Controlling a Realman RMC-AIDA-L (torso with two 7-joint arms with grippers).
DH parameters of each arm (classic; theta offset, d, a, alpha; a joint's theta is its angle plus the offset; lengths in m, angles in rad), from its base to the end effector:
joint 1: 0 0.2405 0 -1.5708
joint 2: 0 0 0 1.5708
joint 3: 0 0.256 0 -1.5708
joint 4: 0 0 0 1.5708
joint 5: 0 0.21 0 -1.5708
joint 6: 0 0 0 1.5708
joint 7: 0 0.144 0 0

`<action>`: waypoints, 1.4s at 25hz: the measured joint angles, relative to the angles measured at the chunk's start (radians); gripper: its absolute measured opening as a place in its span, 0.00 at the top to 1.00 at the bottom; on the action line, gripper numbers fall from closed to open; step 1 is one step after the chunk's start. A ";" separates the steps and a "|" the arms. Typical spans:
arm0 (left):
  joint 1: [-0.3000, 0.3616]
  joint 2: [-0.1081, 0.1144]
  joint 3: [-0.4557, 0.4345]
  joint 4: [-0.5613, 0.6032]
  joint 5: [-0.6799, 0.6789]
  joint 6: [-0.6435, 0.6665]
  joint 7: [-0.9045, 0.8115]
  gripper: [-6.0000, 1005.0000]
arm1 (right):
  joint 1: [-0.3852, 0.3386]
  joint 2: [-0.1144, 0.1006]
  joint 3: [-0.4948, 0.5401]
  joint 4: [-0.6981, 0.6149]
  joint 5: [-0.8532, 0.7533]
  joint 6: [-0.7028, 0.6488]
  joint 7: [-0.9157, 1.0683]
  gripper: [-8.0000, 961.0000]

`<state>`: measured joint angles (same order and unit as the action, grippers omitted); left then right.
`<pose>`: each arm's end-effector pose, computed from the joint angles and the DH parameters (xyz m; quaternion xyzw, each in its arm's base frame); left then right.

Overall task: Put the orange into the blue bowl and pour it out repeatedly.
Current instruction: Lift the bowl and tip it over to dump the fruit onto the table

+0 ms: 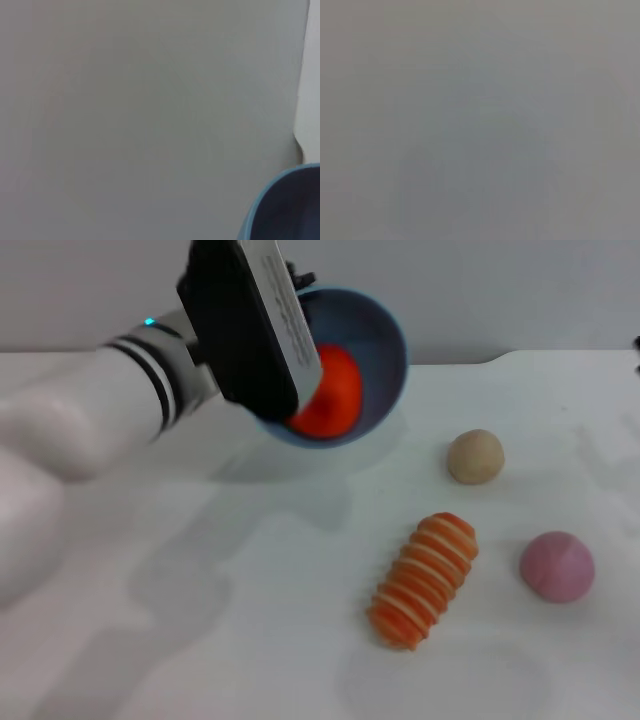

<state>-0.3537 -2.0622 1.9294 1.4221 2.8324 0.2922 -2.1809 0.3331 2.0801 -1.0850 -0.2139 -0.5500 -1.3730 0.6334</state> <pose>-0.1208 0.3774 -0.0381 -0.8587 0.1912 0.0365 0.4741 0.3285 0.3075 0.0262 -0.6833 0.2439 0.4374 0.5313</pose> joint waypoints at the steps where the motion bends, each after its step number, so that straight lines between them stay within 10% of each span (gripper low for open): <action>1: 0.014 -0.001 0.023 -0.008 0.013 -0.056 0.000 0.99 | 0.002 -0.001 0.002 0.000 0.022 -0.003 -0.006 0.21; 35: 0.185 -0.010 0.262 -0.181 0.015 -0.649 0.429 0.99 | 0.032 -0.002 0.089 0.065 0.068 0.006 -0.065 0.21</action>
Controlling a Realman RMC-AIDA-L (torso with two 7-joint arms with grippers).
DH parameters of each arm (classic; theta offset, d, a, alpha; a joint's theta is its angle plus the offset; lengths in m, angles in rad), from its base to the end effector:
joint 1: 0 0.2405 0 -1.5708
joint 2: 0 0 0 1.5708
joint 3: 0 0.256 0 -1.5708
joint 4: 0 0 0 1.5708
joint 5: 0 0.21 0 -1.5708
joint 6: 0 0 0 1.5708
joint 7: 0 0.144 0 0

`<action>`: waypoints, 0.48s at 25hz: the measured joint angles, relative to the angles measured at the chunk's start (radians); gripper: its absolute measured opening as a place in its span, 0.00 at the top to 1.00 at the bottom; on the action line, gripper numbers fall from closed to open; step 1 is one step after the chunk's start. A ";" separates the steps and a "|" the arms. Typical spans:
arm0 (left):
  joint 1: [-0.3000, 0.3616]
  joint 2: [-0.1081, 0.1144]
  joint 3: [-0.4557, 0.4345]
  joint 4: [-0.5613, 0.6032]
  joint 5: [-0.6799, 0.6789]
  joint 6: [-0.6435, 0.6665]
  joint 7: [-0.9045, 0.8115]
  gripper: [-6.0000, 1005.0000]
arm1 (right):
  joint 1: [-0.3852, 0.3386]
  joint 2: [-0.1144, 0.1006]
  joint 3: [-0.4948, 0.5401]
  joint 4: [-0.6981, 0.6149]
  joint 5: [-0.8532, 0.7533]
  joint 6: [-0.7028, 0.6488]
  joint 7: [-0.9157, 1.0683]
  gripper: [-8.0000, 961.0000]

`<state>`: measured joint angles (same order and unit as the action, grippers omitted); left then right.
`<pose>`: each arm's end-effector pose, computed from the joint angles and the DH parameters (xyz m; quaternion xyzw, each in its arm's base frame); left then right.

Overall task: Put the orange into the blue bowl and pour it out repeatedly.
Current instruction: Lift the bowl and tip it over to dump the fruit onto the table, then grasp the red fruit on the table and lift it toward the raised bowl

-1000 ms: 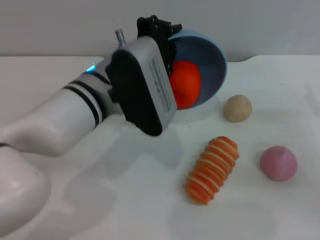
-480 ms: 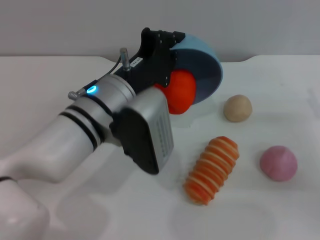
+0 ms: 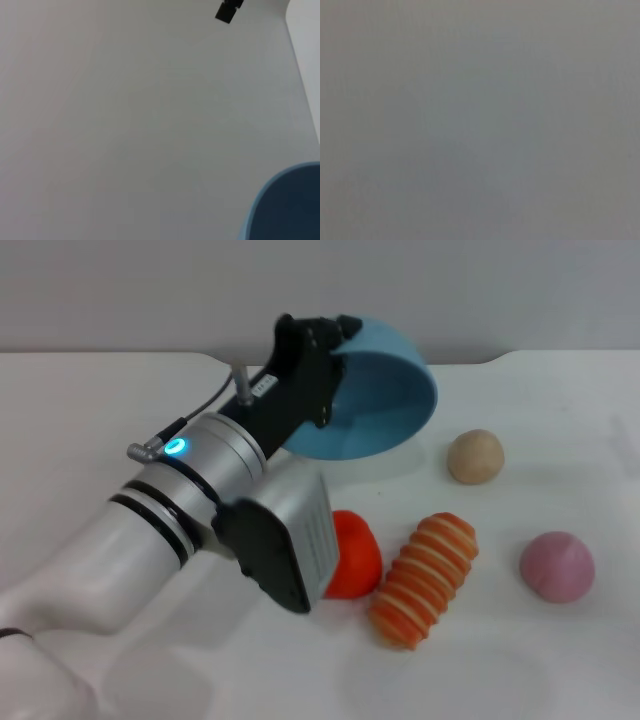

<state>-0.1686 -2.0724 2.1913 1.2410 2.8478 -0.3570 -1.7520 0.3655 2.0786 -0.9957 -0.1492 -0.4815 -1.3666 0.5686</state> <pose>-0.1417 0.3149 -0.0783 -0.7433 0.4024 0.0252 0.5339 0.3408 0.3114 0.0378 -0.6382 0.2554 0.4299 0.5854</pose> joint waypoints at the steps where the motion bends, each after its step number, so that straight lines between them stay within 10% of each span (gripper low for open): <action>1: -0.002 0.000 -0.004 0.005 -0.037 0.003 -0.011 0.99 | 0.000 0.000 0.001 0.002 0.000 0.000 0.004 0.21; 6: -0.049 0.001 -0.102 0.081 -0.364 0.160 -0.062 1.00 | 0.001 -0.005 0.001 0.008 -0.005 0.008 0.142 0.21; 12: -0.188 0.009 -0.417 0.103 -0.635 0.698 -0.269 0.99 | -0.003 -0.024 -0.006 -0.037 -0.058 0.070 0.269 0.21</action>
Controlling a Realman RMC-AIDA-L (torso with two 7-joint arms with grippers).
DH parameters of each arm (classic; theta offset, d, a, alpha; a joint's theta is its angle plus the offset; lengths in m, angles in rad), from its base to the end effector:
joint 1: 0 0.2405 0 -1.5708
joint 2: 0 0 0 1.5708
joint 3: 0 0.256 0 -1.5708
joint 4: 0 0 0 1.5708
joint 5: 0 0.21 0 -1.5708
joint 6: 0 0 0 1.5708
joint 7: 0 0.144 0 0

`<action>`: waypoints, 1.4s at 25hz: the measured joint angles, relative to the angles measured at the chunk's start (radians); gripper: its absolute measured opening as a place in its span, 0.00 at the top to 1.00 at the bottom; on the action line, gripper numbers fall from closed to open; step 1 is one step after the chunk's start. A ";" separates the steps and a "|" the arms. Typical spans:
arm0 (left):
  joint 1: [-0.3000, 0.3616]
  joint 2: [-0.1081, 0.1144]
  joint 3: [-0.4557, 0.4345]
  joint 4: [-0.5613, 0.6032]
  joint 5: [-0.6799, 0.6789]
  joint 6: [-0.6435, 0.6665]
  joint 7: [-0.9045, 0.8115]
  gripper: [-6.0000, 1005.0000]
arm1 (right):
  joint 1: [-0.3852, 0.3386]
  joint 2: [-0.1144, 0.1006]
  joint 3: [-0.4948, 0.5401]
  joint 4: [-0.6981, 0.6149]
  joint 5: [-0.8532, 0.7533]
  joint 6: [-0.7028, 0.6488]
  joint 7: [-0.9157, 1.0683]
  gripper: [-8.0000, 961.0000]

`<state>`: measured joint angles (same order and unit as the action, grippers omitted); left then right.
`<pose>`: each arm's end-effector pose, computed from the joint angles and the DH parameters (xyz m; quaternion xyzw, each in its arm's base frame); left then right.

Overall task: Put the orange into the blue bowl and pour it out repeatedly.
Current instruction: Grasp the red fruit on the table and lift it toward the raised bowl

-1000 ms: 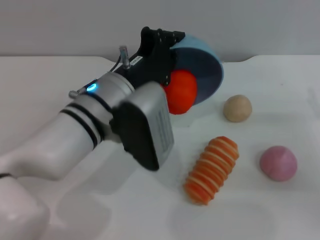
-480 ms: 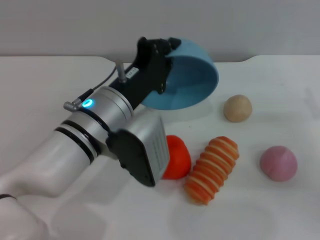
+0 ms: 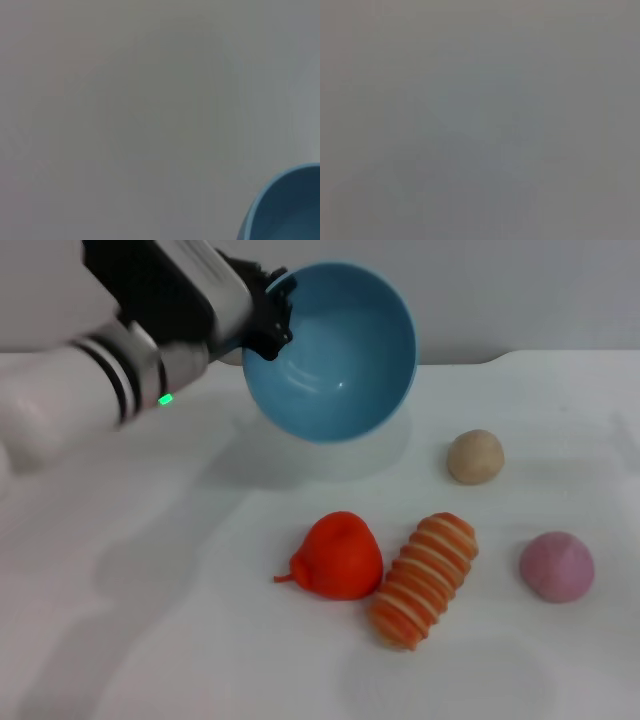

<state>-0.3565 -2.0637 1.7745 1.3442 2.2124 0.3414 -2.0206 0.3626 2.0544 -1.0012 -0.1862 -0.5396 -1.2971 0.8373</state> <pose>-0.1421 0.3898 -0.0229 -0.8883 -0.0256 -0.0908 0.4494 0.3460 0.3191 0.0427 -0.6258 0.3366 0.4711 0.5226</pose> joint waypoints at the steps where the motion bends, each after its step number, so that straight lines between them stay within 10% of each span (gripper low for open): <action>1: -0.052 0.003 -0.107 -0.023 -0.005 0.178 -0.077 0.99 | -0.002 -0.001 0.001 -0.019 -0.030 0.018 0.011 0.21; 9: -0.134 0.007 -0.403 -0.019 0.070 0.669 -0.289 0.99 | -0.007 -0.068 0.010 -0.170 -0.338 0.160 0.226 0.22; 16: -0.156 0.006 -0.468 -0.007 0.167 0.688 -0.441 0.99 | 0.020 -0.114 0.014 -0.419 -0.890 0.159 0.776 0.22; 28: -0.251 0.003 -0.416 -0.104 0.192 0.610 -0.492 0.99 | 0.255 0.007 -0.001 -0.510 -1.492 0.016 1.170 0.22; 35: -0.260 0.004 -0.376 -0.104 0.206 0.593 -0.484 0.99 | 0.331 0.019 -0.031 -0.384 -1.484 0.025 1.192 0.22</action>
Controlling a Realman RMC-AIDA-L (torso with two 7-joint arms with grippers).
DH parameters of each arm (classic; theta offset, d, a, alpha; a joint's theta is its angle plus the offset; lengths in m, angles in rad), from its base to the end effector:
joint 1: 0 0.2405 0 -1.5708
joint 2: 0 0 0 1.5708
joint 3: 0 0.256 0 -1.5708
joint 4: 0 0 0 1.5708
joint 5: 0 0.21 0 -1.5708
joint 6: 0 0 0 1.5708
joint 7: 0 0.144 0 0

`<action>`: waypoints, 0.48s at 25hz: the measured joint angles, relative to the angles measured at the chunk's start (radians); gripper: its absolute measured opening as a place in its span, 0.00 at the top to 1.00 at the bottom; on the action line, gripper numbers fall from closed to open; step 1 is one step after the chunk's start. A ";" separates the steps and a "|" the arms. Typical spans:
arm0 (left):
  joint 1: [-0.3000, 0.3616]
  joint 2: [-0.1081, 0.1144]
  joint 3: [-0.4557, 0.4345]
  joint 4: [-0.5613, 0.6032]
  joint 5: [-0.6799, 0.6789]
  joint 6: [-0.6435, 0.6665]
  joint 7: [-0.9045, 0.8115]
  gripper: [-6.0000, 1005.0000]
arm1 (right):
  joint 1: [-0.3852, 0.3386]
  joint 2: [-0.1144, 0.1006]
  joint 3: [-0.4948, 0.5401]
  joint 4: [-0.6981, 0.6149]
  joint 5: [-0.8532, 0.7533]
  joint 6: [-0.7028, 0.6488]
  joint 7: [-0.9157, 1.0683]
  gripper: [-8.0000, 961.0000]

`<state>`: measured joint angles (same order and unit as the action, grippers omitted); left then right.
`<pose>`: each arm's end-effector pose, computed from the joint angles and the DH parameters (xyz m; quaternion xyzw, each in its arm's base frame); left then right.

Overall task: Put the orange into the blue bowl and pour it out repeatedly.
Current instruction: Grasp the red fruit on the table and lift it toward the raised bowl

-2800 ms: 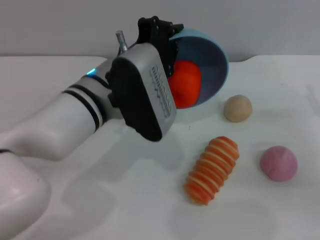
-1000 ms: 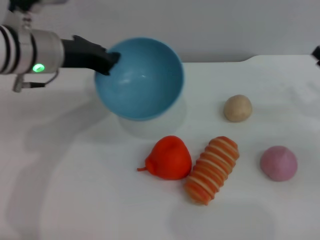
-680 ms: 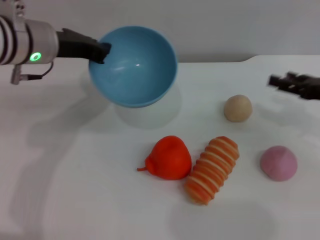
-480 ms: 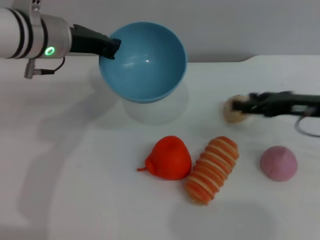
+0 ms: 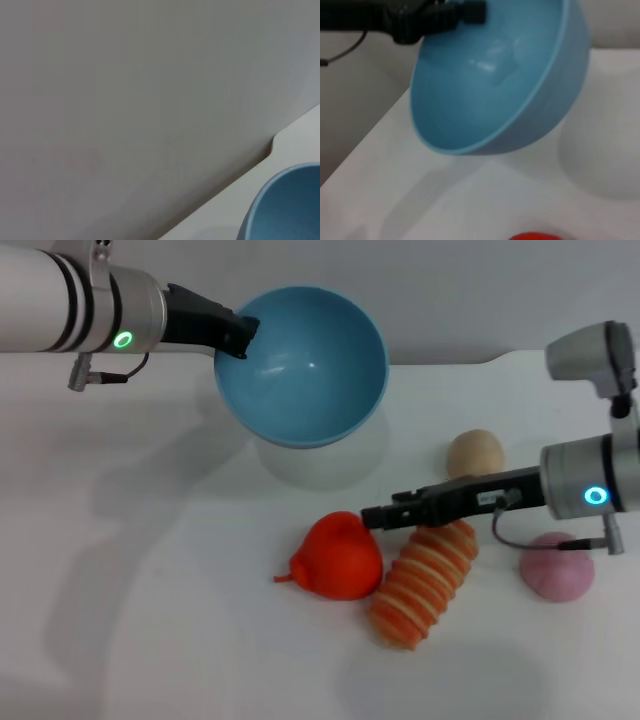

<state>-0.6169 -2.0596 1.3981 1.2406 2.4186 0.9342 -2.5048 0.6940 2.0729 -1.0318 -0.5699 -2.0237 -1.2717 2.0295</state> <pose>-0.1492 0.4257 0.0082 -0.9007 -0.2672 -0.0393 0.3402 0.2270 0.3670 -0.0552 -0.8906 0.4329 0.1241 0.0630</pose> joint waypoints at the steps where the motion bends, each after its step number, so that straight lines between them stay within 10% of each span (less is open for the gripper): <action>1: 0.000 0.000 0.004 0.000 0.001 -0.003 0.000 0.99 | 0.008 0.002 -0.007 0.017 0.000 0.007 0.000 0.22; 12: -0.010 -0.003 0.060 -0.002 0.002 -0.055 0.000 0.99 | 0.070 0.010 -0.182 0.140 0.111 0.154 -0.016 0.22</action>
<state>-0.6271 -2.0622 1.4582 1.2381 2.4207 0.8791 -2.5049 0.7636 2.0833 -1.2134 -0.4302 -1.9123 -1.1174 2.0135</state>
